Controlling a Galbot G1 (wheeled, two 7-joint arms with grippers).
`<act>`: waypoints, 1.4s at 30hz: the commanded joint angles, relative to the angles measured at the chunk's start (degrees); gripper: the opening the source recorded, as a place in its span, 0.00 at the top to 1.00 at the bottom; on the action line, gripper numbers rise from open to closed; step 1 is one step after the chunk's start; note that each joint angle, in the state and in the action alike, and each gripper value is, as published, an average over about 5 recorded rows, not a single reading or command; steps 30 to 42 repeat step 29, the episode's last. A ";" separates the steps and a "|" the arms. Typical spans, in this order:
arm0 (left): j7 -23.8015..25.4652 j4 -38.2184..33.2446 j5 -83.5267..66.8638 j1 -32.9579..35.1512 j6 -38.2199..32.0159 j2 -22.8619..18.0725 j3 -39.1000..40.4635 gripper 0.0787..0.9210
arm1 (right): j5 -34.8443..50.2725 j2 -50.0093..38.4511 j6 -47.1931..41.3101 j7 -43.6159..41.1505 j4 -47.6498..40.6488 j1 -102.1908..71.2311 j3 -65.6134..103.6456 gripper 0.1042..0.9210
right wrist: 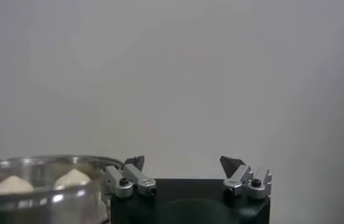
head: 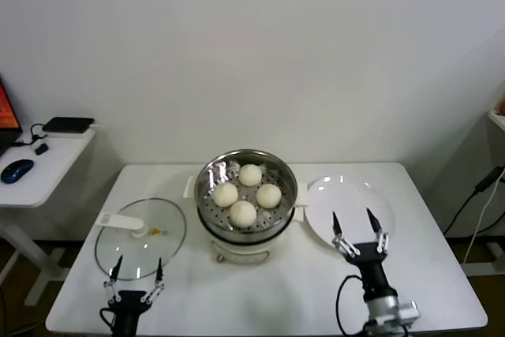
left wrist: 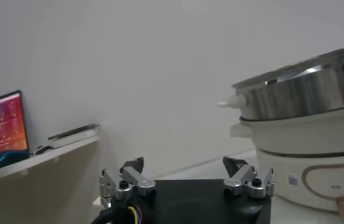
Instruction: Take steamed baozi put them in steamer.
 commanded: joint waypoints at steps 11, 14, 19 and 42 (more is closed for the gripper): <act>0.11 -0.38 -0.07 0.09 0.05 -2.58 0.14 0.12 | -2.41 5.76 9.76 0.50 -1.92 -11.57 1.55 0.12; 0.11 -0.54 -0.03 0.20 0.06 -2.65 0.16 0.12 | -2.37 5.61 9.63 0.51 -1.95 -11.65 1.17 0.12; 0.08 -0.69 -0.03 0.41 0.01 -2.62 0.10 0.12 | -2.13 5.31 9.43 0.55 -1.86 -11.57 0.62 0.12; 0.05 -0.63 -0.17 0.34 -0.16 -2.71 0.21 0.12 | -2.35 4.76 9.42 0.66 -1.62 -11.77 0.24 0.12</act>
